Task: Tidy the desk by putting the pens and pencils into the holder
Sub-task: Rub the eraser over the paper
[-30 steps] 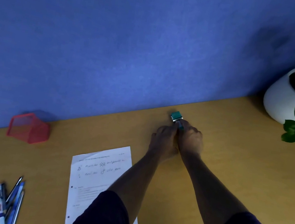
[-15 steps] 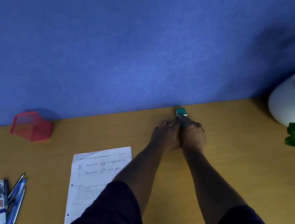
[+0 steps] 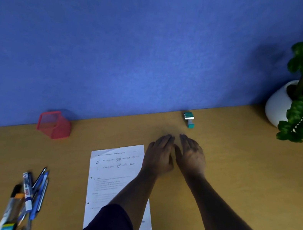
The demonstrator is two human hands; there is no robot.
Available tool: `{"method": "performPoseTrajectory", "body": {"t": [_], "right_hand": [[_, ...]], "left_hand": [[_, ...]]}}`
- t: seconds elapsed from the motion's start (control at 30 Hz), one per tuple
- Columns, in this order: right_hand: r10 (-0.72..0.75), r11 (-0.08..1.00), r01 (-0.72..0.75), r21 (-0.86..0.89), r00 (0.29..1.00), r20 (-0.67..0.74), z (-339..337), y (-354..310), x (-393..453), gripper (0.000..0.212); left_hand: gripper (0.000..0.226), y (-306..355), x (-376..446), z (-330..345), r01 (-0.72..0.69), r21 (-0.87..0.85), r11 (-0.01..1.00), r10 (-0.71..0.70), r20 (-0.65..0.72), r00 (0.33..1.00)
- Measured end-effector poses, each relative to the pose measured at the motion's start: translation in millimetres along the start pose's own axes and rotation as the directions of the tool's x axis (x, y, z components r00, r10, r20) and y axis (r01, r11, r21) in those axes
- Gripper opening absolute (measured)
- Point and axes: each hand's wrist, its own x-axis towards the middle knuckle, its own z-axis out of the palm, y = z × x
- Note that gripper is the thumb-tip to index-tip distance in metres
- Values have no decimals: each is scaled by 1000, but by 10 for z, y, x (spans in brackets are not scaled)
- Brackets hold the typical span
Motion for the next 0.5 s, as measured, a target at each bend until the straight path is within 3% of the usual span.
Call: {"method": "performPoseTrajectory", "body": {"t": [0.23, 0.5], "right_hand": [[-83, 996, 84, -9, 996, 23, -84, -453, -523, 40], [-99, 995, 101, -16, 991, 91, -44, -923, -983, 43]], "left_hand": [[68, -190, -590, -246, -34, 82, 996, 34, 1, 999], [65, -419, -1309, -411, 59, 57, 997, -58, -13, 998]]}}
